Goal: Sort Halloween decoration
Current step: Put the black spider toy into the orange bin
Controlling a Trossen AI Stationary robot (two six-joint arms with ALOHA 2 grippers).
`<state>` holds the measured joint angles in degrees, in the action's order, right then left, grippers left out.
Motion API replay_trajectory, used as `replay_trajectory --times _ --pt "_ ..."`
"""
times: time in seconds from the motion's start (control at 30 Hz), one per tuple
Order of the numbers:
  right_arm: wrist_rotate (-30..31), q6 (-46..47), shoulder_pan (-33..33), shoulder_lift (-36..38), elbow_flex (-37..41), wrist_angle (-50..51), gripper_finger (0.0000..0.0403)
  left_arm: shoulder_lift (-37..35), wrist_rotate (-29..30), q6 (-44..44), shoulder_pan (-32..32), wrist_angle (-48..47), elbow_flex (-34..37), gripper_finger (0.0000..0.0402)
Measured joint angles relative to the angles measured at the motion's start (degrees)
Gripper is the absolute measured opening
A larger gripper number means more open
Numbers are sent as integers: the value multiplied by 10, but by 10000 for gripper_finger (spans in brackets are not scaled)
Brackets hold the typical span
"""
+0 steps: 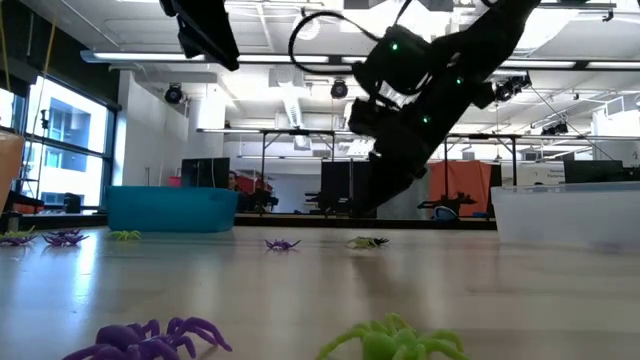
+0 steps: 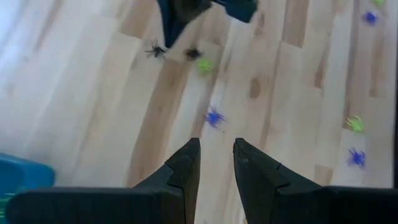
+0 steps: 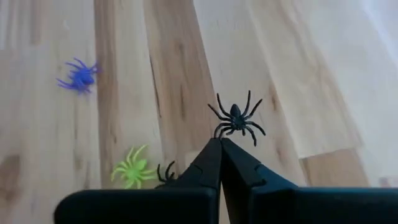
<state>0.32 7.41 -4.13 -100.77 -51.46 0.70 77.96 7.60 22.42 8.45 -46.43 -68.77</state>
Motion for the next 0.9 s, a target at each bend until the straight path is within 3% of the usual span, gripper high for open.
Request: replay_trajectory --times 0.23,0.63,0.9 --pt "0 12 23 52 0 -7 0 -6 18 -39 2 14 8 82" --pt "11 16 102 173 -2 -1 0 0 20 -120 2 188 40 82" --pt "129 -29 157 210 -2 59 0 13 20 -135 -3 303 39 82"
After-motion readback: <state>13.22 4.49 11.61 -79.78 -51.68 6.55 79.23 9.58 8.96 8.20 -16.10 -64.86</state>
